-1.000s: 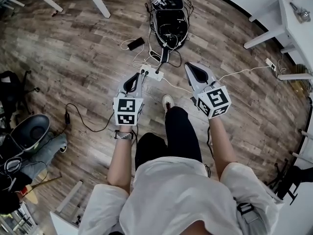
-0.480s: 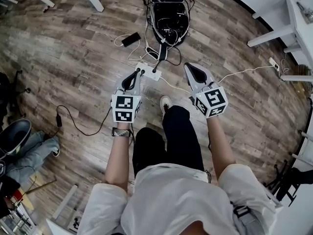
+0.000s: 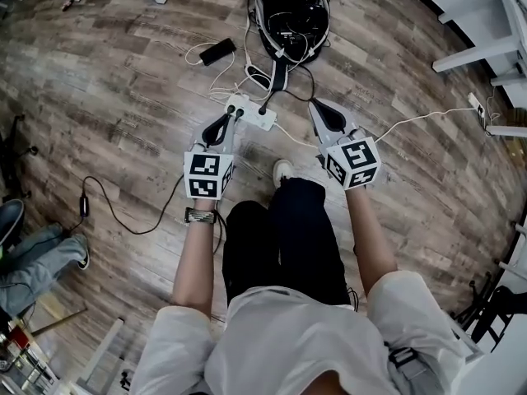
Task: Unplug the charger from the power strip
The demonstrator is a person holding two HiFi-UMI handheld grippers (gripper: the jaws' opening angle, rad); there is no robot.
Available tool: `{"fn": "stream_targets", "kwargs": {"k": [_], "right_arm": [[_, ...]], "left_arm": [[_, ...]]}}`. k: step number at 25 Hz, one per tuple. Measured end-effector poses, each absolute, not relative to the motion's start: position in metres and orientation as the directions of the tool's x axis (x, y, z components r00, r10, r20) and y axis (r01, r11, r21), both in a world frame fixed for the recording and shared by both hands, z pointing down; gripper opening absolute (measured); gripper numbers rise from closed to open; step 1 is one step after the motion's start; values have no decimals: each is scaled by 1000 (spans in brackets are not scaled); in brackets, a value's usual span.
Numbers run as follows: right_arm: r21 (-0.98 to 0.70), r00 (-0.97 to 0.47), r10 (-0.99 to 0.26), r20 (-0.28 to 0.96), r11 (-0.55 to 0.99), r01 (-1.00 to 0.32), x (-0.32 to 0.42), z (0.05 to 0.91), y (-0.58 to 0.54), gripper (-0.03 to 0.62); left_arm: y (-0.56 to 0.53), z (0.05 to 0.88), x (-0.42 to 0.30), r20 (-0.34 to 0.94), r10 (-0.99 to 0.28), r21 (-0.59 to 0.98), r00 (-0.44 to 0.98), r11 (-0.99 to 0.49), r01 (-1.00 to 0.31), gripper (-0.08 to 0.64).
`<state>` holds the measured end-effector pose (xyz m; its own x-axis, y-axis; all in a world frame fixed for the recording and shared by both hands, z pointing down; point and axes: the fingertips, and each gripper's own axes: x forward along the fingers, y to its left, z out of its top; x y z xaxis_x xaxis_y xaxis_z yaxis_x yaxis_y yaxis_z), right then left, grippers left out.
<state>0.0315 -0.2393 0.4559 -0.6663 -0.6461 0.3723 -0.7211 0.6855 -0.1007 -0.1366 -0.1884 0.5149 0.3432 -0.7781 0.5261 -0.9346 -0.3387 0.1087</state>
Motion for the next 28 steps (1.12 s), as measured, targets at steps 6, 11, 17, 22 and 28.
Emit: {"fn": "stream_targets", "kwargs": {"k": [6,11,17,22,28], "right_arm": [[-134,-660,-629,411,674,-726,24,561,-234,3],[-146,-666,-610,430,681,-718,17,634,-236,3],[-140,-659,-606,445,680,-719,9,707,-247,3],[-143,-654,-582,483,684,-715,3,768,-252,3],[-117,-651,-558,515,706,-698,-2,828,-251,6]], "left_arm": [[-186,603,-142,507,-778,128,370,-357,-925,32],[-189,667,-138,499,-771,152,396,-373,-915,55],[-199,739,-129,518,-744,178,421,-387,-905,83],[-206,792,-113,536,-723,253,437,-356,-900,106],[-222,844,-91,562,-696,299,447,-333,-895,146]]}}
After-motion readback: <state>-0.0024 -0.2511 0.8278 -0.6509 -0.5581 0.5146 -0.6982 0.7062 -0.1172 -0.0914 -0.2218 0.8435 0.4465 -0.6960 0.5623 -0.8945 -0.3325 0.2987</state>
